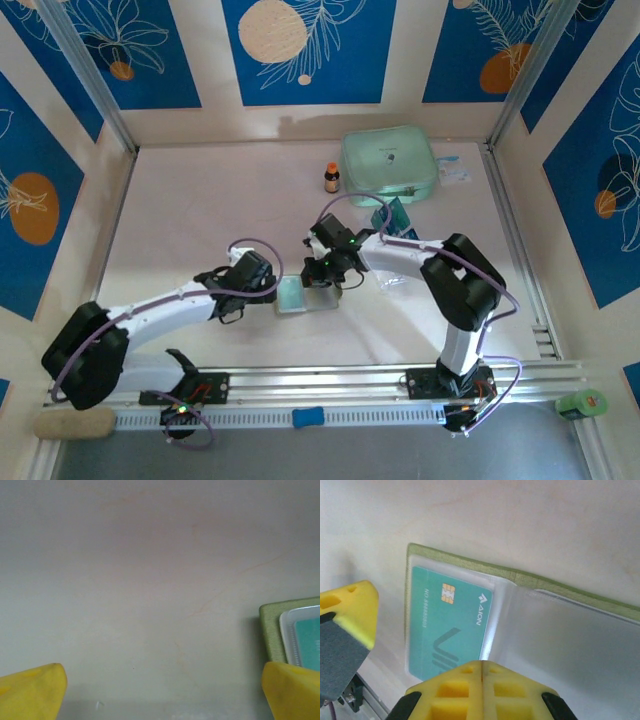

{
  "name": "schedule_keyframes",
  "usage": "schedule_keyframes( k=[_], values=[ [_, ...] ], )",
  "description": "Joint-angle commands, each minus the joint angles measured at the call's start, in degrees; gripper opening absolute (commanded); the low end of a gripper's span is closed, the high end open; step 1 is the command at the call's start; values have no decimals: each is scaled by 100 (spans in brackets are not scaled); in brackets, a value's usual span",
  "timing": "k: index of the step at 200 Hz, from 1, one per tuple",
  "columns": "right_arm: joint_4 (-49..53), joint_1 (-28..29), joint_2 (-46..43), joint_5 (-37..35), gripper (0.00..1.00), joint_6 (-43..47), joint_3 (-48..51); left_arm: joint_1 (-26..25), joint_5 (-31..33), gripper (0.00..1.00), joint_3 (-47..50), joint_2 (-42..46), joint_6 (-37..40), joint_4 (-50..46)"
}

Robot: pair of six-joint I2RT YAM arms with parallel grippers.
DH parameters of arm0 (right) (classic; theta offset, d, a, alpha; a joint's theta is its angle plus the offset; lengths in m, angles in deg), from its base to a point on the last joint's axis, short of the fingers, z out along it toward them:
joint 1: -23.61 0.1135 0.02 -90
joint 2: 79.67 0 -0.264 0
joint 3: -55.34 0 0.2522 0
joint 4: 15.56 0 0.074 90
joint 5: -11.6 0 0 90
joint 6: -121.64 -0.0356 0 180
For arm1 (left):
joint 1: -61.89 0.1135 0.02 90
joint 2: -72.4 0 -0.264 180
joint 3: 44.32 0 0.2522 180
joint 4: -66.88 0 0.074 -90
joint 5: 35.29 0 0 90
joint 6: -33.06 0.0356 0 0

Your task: Put the credit cards into the card holder

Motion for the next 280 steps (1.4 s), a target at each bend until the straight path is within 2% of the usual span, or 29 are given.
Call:
schedule_keyframes(
  k=[1,44,149,204,280],
  values=[
    [166,-24,-215,51,0,-46,78,56,197,100,28,258,-132,-306],
    [74,77,-44,62,0,-97,-2,56,180,100,12,241,-106,-316],
    [81,43,482,-18,0,-27,-431,54,62,100,153,-590,-150,95],
    [60,115,696,122,0,-70,-606,57,28,100,151,-619,-132,178],
    [289,83,15,6,0,-9,-512,60,69,100,117,-262,-63,48]
  ],
)
